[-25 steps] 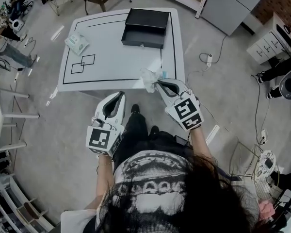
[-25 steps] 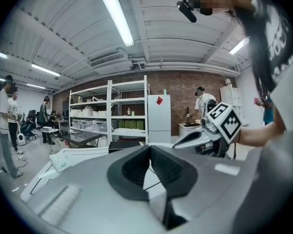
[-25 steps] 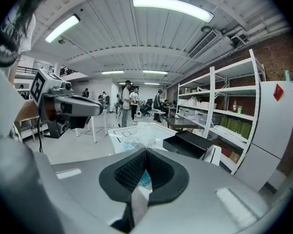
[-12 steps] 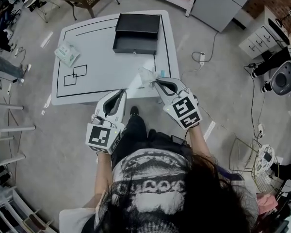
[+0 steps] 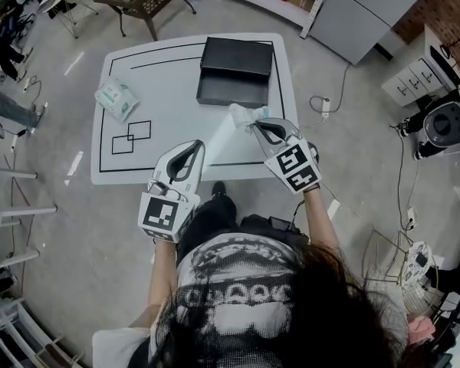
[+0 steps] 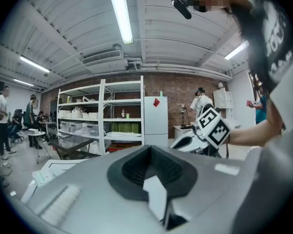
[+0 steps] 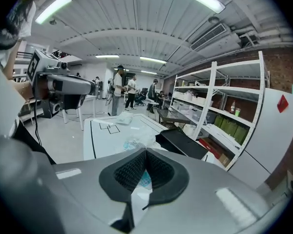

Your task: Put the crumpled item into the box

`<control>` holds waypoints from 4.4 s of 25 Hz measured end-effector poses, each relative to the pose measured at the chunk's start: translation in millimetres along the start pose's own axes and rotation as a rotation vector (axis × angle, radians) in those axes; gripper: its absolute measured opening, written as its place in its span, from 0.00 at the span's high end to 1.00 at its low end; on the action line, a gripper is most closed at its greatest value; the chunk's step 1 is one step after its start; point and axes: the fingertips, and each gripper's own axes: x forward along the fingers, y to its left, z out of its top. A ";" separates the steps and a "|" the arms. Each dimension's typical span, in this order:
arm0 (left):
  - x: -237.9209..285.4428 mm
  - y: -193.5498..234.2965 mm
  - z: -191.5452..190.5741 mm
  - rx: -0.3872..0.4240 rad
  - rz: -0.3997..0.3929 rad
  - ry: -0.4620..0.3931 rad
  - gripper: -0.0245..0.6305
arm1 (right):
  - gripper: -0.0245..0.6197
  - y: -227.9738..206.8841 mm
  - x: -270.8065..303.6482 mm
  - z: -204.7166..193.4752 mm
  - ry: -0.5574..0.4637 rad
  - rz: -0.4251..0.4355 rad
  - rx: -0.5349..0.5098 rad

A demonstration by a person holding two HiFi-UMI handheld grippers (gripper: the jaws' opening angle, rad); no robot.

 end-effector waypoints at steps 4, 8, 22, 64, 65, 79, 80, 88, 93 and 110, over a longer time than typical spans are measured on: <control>4.6 32.7 1.2 -0.002 0.001 -0.011 0.96 | 0.95 -12.3 43.8 11.1 0.041 0.002 -0.053; 5.9 64.0 1.1 -0.010 0.008 -0.025 0.96 | 0.96 -21.9 91.6 16.9 0.093 0.012 -0.120; 0.8 135.5 -16.2 -0.050 0.035 -0.024 0.96 | 0.96 -39.0 232.3 8.6 0.266 0.106 -0.196; -11.8 114.6 -24.5 -0.065 0.027 -0.010 0.96 | 0.87 -17.6 165.1 44.1 0.072 0.099 0.026; -11.2 109.8 -23.5 -0.062 0.024 -0.011 0.96 | 0.87 -14.5 154.1 46.4 0.048 0.097 0.042; -13.8 37.1 -10.1 -0.027 0.012 -0.016 0.96 | 0.87 29.4 22.2 45.0 -0.112 0.086 0.091; -15.4 31.3 -9.2 -0.027 0.014 -0.017 0.96 | 0.87 33.3 13.9 42.8 -0.117 0.088 0.091; -36.0 -26.5 -11.3 -0.019 0.023 -0.015 0.96 | 0.87 70.8 -54.7 19.3 -0.162 0.115 0.096; -53.3 -72.4 -17.1 -0.031 0.027 -0.006 0.96 | 0.87 93.6 -97.3 1.9 -0.181 0.133 0.089; -119.3 -137.6 -27.3 -0.026 0.090 0.038 0.96 | 0.87 149.5 -153.3 -9.0 -0.234 0.213 0.080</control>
